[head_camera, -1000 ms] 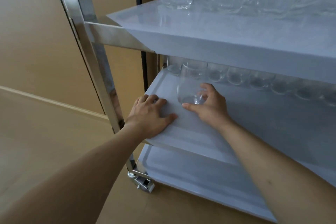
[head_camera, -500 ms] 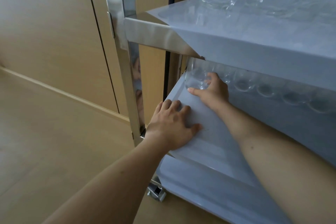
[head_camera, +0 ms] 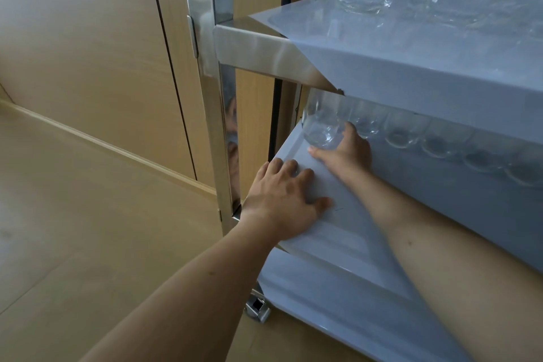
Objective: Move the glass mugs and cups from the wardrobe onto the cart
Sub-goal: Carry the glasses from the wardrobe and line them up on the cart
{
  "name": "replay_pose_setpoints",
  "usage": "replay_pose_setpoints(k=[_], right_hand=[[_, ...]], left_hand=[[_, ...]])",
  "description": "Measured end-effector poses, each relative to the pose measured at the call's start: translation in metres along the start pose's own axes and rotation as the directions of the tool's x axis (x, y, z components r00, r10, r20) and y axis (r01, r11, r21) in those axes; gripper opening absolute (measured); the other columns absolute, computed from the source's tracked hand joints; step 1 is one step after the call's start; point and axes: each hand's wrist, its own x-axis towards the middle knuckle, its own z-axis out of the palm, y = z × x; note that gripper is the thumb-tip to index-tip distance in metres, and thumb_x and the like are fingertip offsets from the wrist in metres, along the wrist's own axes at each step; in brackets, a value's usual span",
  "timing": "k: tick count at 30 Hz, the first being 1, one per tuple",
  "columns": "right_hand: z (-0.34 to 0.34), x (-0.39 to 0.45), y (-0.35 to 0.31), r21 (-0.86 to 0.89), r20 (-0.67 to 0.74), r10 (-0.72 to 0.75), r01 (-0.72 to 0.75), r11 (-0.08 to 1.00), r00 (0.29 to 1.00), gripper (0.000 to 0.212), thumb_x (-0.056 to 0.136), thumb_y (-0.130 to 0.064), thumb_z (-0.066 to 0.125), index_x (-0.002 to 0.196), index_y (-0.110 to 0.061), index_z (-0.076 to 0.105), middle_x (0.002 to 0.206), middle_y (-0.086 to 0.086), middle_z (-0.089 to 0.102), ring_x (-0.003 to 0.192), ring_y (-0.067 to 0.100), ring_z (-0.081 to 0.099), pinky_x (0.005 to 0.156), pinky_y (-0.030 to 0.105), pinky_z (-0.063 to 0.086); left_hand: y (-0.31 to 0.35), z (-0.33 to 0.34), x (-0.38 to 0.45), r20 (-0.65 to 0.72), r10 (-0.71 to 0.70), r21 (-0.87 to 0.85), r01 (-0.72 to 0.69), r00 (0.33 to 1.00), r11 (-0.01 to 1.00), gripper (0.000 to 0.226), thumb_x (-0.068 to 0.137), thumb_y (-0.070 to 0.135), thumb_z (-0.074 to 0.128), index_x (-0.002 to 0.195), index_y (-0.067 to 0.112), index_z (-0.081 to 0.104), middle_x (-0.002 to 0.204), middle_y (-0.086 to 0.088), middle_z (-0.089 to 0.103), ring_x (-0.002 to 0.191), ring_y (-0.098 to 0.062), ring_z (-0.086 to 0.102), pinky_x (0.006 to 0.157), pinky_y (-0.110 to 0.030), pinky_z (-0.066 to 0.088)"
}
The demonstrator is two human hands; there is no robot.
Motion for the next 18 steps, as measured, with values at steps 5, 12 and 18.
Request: replay_pose_setpoints(k=[5,12,18], right_hand=[[-0.013,-0.033,0.008,-0.116,0.015,-0.072,0.073,0.991,0.997,0.09,0.073,-0.051,0.082,0.144,-0.012,0.044,0.137,0.017,0.059,0.129,0.038,0.048,0.104,0.037,0.037],[-0.053,-0.09,0.035,-0.23,0.066,-0.119,0.131,0.964,0.991,0.075,0.084,-0.049,0.073,0.141,-0.006,0.049,0.134,0.017,0.061,0.125,0.037,0.052,0.105,0.037,0.033],[-0.097,-0.165,0.055,-0.245,0.13,-0.017,0.048,0.968,0.991,0.062,0.089,-0.039,0.069,0.137,-0.003,0.054,0.134,0.019,0.06,0.126,0.036,0.049,0.11,0.037,0.032]], left_hand=[[-0.001,0.001,0.0,-0.011,-0.001,-0.019,0.001,1.0,1.0,0.08,0.082,0.082,0.018,0.14,0.036,0.048,0.139,0.002,0.048,0.132,-0.023,0.033,0.118,-0.041,0.021],[0.006,-0.007,-0.004,0.019,-0.034,0.077,0.032,0.999,0.997,0.078,0.085,0.081,0.017,0.134,0.032,0.054,0.144,0.001,0.05,0.138,-0.025,0.034,0.119,-0.043,0.021],[0.043,-0.028,-0.048,0.008,-0.125,0.105,0.123,0.992,0.987,0.038,0.099,0.043,0.046,0.124,0.018,0.062,0.124,-0.004,0.062,0.124,-0.032,0.048,0.103,-0.045,0.038]])
